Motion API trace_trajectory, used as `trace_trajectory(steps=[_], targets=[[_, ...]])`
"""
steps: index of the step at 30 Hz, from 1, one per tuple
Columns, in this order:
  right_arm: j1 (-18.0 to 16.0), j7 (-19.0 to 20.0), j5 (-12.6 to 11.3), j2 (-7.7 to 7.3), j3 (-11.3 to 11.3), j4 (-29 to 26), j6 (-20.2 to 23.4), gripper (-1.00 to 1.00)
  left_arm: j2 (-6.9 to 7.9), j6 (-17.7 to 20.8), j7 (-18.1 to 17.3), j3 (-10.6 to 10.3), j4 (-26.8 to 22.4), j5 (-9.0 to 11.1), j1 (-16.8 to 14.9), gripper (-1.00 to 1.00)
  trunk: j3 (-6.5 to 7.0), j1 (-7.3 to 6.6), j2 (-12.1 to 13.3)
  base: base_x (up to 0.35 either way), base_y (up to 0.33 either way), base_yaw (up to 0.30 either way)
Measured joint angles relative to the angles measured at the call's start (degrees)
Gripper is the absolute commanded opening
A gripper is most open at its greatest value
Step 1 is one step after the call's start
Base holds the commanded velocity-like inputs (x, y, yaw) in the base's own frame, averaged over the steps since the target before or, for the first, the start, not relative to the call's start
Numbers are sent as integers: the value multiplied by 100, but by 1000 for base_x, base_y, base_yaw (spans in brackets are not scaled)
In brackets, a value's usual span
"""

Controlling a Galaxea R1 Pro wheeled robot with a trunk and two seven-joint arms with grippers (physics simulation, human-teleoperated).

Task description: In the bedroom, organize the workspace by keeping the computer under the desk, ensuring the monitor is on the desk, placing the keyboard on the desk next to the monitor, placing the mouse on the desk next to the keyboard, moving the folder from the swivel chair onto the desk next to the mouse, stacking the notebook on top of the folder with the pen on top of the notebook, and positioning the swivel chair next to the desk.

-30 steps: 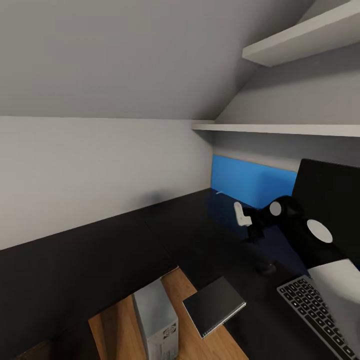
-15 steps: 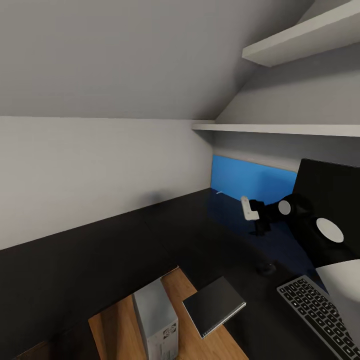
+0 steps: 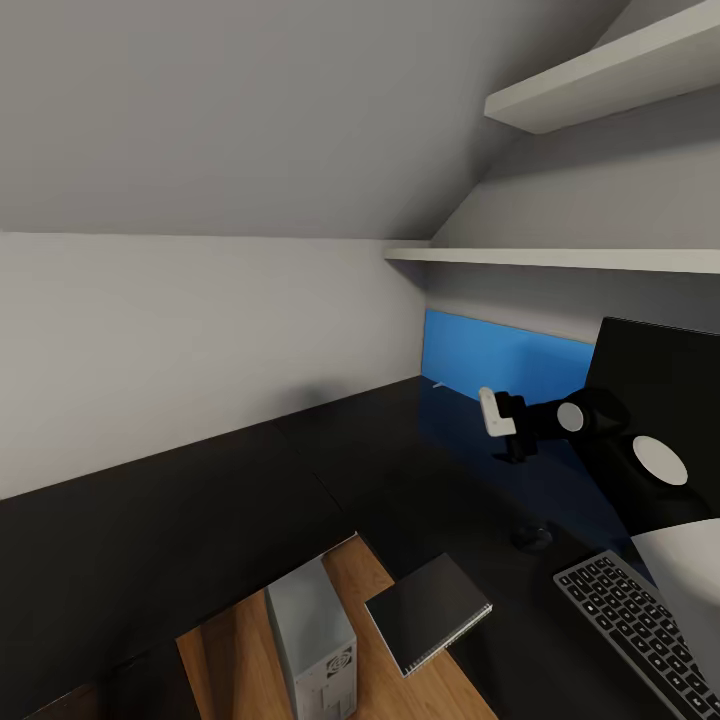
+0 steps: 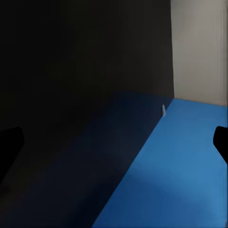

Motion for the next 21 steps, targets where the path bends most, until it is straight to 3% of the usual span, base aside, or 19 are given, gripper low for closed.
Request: trace_trajectory(steps=[3, 7, 21], targets=[[-7, -95, 16, -13, -7, -13, -87, 100, 0, -9, 4, -9, -1, -4, 9, 100, 0, 0, 0, -29, 0, 0], [86, -220, -26, 112, -15, -77, -203, 100, 49, -37, 1, 0, -4, 52, -26, 100, 0, 2, 0, -177, 0, 0], [169, -332, -33, 201, -20, -201, -426, 100, 83, -55, -8, 10, -6, 98, -51, 100, 0, 4, 0, -306, 0, 0]])
